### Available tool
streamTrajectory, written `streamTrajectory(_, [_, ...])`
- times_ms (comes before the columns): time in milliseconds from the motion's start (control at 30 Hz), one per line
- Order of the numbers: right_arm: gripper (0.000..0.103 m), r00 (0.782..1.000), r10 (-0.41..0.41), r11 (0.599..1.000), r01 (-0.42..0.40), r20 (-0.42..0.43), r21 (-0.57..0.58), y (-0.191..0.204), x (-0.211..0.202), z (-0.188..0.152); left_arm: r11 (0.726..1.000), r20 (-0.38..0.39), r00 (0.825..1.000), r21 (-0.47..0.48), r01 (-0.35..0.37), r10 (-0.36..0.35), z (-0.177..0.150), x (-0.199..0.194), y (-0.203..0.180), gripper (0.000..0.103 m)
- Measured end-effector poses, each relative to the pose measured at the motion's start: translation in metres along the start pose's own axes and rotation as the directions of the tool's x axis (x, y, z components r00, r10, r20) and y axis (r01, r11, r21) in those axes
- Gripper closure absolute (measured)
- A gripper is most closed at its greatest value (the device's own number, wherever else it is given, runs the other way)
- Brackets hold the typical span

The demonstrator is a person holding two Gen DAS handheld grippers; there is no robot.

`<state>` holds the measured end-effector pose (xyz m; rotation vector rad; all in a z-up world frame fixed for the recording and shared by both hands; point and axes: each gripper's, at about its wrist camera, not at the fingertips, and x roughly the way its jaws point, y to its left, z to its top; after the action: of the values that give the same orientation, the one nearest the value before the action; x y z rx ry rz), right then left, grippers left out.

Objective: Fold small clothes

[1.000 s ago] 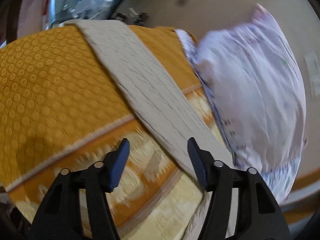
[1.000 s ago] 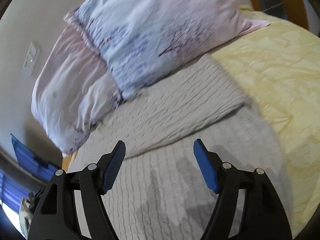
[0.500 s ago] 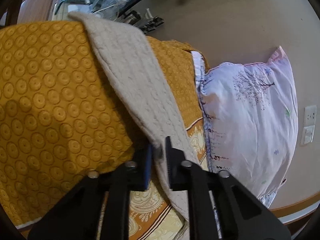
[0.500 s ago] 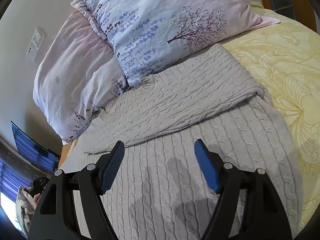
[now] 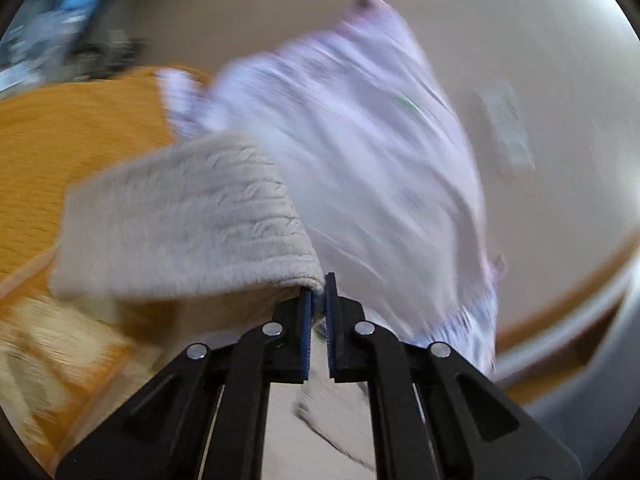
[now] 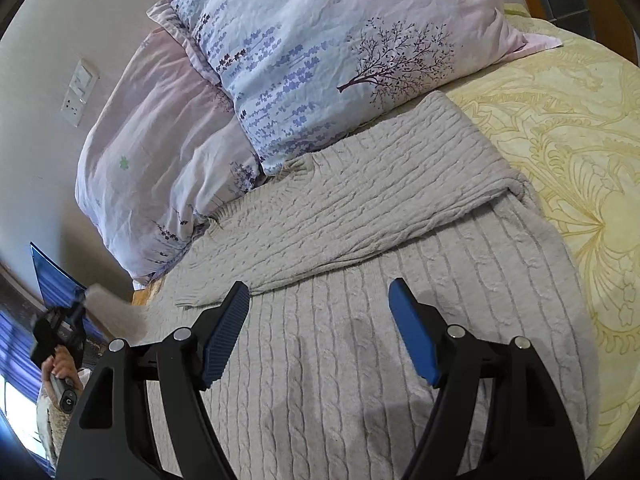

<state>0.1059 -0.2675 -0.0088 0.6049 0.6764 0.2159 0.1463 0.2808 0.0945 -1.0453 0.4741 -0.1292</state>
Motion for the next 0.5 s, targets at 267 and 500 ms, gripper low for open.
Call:
streamTrajectory(267, [0.029, 1.000, -0.012, 1.000, 0.012, -0.001, -0.007, -0.004, -0.005, -0.003, 0.973, -0.292, 0.951, 0.168, 0.157, -0.103, -0.111, 0.105, -0.076, 0.097])
streamTrajectory(500, [0.029, 0.999, -0.021, 0.994, 0.017, -0.037, -0.107, 0.014, -0.009, 0.000, 0.957, -0.550, 0.825, 0.288, 0.040, 0.131, -0.207, 0.172, -0.061, 0.082])
